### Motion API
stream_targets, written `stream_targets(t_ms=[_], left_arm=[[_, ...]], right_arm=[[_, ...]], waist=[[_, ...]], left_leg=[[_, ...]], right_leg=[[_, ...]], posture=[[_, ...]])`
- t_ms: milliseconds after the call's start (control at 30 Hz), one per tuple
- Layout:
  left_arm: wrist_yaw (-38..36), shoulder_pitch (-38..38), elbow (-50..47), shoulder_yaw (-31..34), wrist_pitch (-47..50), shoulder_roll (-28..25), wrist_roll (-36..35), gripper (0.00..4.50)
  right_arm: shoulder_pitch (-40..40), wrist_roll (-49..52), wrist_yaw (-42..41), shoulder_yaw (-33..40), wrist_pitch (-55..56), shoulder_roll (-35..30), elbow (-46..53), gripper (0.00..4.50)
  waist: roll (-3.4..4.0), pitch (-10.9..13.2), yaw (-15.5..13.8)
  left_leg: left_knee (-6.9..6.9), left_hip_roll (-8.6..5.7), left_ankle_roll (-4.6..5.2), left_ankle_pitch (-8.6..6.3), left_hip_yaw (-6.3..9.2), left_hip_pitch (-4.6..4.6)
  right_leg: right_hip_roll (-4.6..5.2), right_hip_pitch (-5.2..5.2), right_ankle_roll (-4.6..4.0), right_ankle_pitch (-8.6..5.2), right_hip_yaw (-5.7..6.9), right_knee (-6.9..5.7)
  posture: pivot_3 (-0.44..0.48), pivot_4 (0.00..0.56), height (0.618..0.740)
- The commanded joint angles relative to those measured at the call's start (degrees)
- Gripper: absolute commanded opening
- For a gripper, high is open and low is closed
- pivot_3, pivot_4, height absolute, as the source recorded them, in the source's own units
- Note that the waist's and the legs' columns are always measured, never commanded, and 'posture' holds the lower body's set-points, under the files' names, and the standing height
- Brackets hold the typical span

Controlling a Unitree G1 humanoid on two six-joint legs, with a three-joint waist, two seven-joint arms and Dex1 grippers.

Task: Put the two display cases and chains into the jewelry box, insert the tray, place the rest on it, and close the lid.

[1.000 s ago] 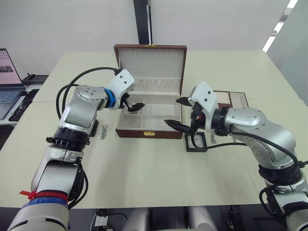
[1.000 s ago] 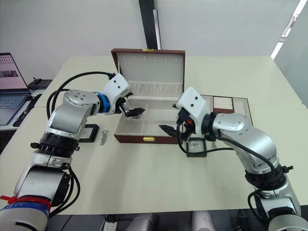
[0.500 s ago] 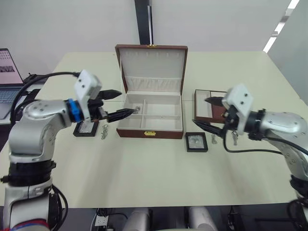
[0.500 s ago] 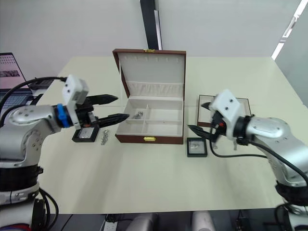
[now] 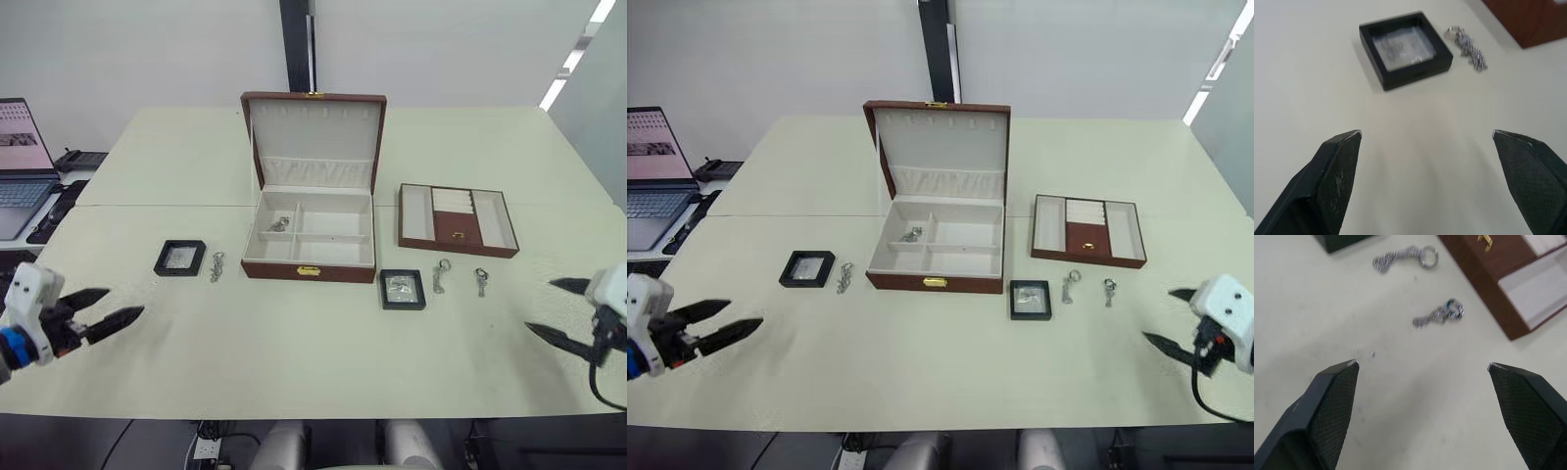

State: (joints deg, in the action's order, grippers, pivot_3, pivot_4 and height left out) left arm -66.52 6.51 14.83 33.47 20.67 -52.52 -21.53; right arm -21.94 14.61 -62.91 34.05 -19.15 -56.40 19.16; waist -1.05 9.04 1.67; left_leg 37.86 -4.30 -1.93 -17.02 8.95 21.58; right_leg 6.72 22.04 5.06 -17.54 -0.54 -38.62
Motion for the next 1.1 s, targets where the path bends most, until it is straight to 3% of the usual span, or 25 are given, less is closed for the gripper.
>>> stream_targets(t_ms=[33,367,767,900,1100], left_arm=[[-0.27,1.24,1.71,0.75,-3.85,-0.82,0.35,4.45],[1.53,3.64,0.95,0.96,-3.71,0.56,-1.57,4.45],[2.79,5.56,-1.65,1.18,-3.1,1.0,-2.78,4.45],[3.64,6.95,-3.18,1.62,-3.26,1.67,-3.2,4.45],[6.48,6.91,-4.27,2.46,-7.18,2.24,-2.23,4.45]], right_arm=[[-0.94,0.33,-1.14,3.72,1.56,-0.26,-0.16,4.5],[-2.62,0.72,-1.34,3.71,0.92,0.32,0.03,4.5],[1.74,2.3,-2.18,0.92,-0.98,-1.2,1.55,4.5],[6.8,5.64,-1.03,-1.91,-5.13,-1.62,5.45,4.5],[21.34,15.41,1.66,-12.99,-15.93,-2.32,14.47,4.5]], waist=[[0.01,0.0,0.0],[0.01,0.0,0.0],[0.01,0.0,0.03],[0.02,0.01,0.09],[0.02,0.01,0.02]], left_leg=[[-0.01,0.0,0.0,0.0,-0.02,-0.02],[-0.03,0.01,0.0,0.0,-0.03,-0.05],[-0.02,0.02,0.0,0.0,-0.03,-0.05],[-0.03,0.04,-0.01,0.0,-0.03,-0.06],[-0.02,0.07,-0.02,0.0,0.04,-0.02]], right_leg=[[0.0,-0.01,0.0,0.0,-0.04,0.0],[0.01,-0.01,0.0,0.0,-0.08,0.01],[0.01,-0.02,0.0,0.0,-0.07,0.02],[0.01,-0.02,0.0,0.0,-0.09,0.01],[0.0,-0.01,0.0,0.0,-0.03,0.02]], posture=[[0.0,0.15,0.74],[0.0,0.15,0.74],[0.0,0.15,0.74],[0.0,0.15,0.74],[0.0,0.15,0.74]])
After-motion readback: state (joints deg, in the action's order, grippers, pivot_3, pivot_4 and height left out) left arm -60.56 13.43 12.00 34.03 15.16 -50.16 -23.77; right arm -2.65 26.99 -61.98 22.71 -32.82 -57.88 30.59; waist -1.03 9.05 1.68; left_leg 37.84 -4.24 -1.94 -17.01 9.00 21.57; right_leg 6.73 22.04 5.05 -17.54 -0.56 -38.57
